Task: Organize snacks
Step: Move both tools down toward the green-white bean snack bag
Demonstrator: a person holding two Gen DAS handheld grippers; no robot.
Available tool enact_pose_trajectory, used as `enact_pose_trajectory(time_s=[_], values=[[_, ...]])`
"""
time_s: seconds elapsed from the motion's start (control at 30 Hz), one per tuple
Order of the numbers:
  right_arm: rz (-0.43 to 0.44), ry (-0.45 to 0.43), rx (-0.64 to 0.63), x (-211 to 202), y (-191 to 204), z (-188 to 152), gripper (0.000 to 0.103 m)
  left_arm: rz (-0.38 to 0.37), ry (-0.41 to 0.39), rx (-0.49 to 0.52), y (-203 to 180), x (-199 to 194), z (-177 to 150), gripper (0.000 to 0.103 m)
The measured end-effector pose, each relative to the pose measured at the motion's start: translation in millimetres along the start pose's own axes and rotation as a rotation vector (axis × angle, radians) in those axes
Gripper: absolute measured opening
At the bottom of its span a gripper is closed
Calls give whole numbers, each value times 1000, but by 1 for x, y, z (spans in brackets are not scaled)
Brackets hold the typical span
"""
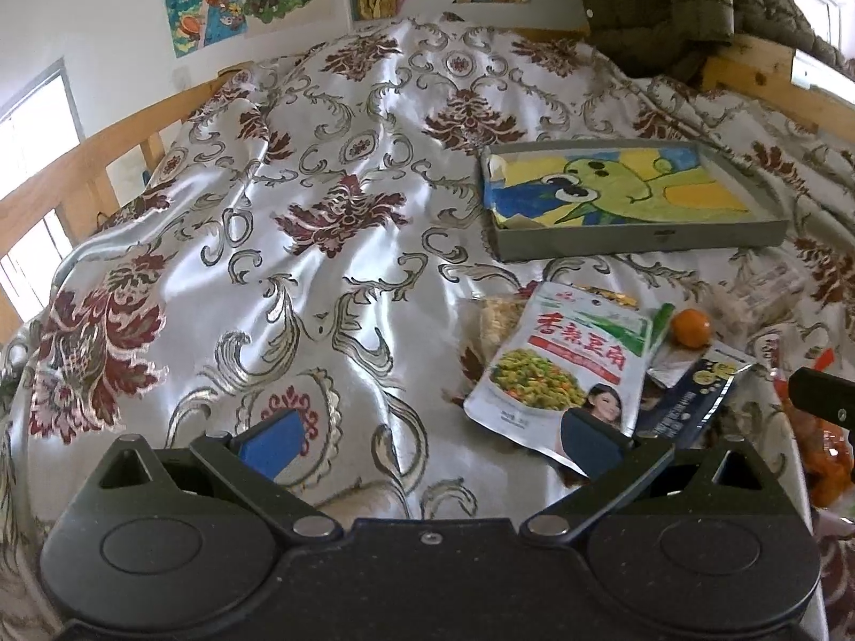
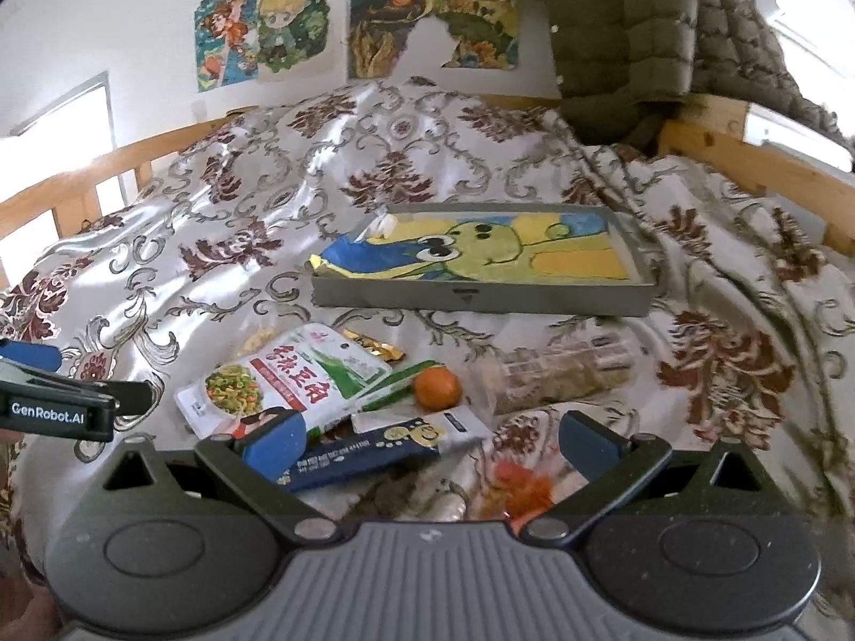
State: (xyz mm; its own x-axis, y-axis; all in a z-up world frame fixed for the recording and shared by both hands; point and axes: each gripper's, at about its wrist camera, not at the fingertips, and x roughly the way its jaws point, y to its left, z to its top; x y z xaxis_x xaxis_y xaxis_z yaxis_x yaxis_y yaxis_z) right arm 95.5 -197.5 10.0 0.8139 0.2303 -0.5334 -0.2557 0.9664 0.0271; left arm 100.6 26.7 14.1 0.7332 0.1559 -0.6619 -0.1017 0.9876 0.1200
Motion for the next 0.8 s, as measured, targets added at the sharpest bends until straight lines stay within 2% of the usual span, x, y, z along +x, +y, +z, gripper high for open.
enact_pose_trajectory(time_s=[0.17,0.33,0.43,0.6,0.73,0.8], values=[[100,34,-6,28,-4,8,103,8,13,40,7,15,8,102],[211,59,-73,53,-1,12,103,-23,33,105,15,25,15,102],[277,103,-106,71,5,15,103,-70,56,180,17,30,23,102],[339,122,-142,91,13,20,103,-181,103,273,14,42,46,102],[328,128,-129,93,12,17,103,-256,156,343,7,53,69,102],[351,120,-91,86,5,13,103,-273,174,366,4,59,77,102]])
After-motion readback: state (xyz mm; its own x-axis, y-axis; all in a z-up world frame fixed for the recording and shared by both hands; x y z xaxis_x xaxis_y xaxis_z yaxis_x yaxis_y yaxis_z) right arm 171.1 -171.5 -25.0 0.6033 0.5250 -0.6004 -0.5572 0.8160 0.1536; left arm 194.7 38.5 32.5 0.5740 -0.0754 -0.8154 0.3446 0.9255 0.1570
